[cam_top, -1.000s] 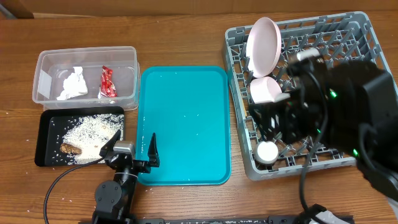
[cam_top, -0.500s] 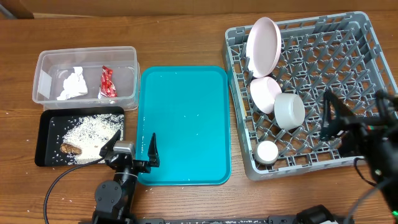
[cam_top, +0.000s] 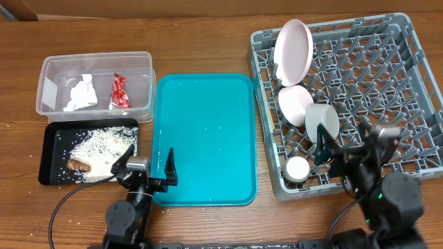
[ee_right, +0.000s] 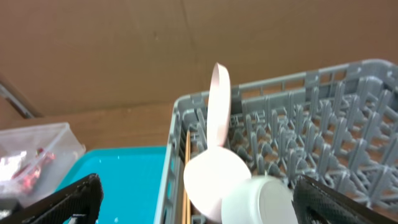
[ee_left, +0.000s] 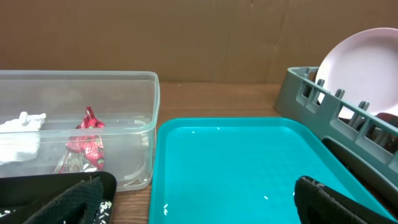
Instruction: Sort waste into correct bins and load items into the dishwasher
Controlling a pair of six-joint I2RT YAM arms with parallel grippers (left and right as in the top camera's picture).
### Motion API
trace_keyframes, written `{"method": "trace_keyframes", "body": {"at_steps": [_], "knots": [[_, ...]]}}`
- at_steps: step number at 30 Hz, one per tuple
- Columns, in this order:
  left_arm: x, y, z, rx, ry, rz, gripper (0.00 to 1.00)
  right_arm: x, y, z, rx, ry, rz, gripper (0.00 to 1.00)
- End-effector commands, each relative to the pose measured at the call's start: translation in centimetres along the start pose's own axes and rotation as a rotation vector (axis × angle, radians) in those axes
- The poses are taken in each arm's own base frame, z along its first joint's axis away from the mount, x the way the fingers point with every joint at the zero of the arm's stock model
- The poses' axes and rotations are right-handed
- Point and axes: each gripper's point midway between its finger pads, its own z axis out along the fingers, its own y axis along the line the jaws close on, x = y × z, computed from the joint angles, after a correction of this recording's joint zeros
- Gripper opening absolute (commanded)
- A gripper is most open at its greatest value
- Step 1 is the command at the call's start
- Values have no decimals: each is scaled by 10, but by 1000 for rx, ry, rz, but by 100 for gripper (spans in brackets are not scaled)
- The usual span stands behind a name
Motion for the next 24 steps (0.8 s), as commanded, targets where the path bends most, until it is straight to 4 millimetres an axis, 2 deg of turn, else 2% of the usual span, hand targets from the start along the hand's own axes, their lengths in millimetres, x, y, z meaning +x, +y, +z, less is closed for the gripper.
{"method": "trace_keyframes", "body": {"at_steps": [1,6,12,24], "knots": [[1,0,0,0,-1,25,100,26,-5,-2,-23,-46,-5,100],[1,0,0,0,0,25,100,60,-20,3,-12,-108,0,100],[1,0,0,0,-1,25,100,88,-30,15,-6,-143,2,100],[1,0,0,0,-1,26,100,91,-32,20,-12,-183,2,100]]}}
